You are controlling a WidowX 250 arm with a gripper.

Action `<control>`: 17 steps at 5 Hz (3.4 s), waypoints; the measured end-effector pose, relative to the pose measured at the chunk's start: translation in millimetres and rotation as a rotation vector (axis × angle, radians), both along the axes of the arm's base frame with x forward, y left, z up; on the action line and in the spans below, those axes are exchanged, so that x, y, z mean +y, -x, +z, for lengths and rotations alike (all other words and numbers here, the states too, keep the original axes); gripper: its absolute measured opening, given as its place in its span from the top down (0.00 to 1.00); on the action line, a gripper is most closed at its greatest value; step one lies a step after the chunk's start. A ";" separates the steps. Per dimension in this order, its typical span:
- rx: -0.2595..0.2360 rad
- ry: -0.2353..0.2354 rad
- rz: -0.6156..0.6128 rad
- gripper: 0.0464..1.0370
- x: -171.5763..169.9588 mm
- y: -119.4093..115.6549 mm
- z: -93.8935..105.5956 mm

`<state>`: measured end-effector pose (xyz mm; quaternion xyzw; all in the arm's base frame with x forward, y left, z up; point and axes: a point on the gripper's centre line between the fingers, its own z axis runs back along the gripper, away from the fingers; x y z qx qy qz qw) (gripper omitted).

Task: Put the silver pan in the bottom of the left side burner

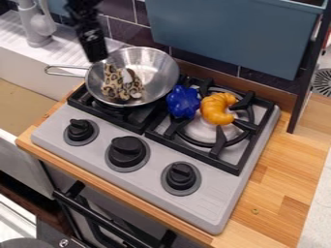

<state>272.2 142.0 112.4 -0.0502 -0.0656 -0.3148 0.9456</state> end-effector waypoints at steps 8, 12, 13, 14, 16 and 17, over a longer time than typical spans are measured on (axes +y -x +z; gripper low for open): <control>-0.006 -0.104 -0.190 0.04 49.4 -13.6 -52.6; 0.009 -0.099 -0.238 0.04 57.7 -7.3 -49.6; -0.018 -0.132 -0.240 0.04 61.9 -12.3 -49.4; -0.006 -0.133 -0.240 0.04 59.6 -7.0 -57.7; 0.006 -0.167 -0.249 0.09 62.0 -11.9 -67.3; 0.010 -0.164 -0.231 0.36 59.8 -13.1 -69.3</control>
